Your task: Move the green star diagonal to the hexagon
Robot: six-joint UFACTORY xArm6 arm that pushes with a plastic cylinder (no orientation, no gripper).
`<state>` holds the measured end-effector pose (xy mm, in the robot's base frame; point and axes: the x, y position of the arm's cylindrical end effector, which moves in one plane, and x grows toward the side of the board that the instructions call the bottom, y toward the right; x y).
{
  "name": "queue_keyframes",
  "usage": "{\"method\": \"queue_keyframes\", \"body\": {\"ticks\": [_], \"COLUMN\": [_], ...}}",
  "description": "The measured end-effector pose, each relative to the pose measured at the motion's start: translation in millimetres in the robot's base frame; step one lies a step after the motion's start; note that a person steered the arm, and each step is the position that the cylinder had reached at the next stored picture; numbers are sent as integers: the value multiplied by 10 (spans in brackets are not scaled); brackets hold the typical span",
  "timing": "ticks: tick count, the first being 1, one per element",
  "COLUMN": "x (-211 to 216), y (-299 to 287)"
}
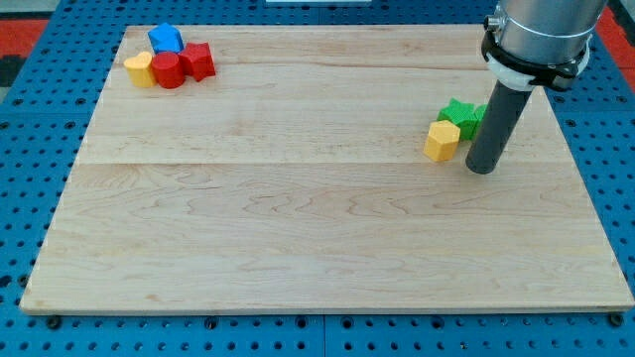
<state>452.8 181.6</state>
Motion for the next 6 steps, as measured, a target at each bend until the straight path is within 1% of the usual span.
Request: {"method": "queue_keyframes", "body": {"ticks": [2, 3, 4, 5, 6], "x": [0, -89, -684, -832, -562], "y": [48, 457, 881, 309, -447]}}
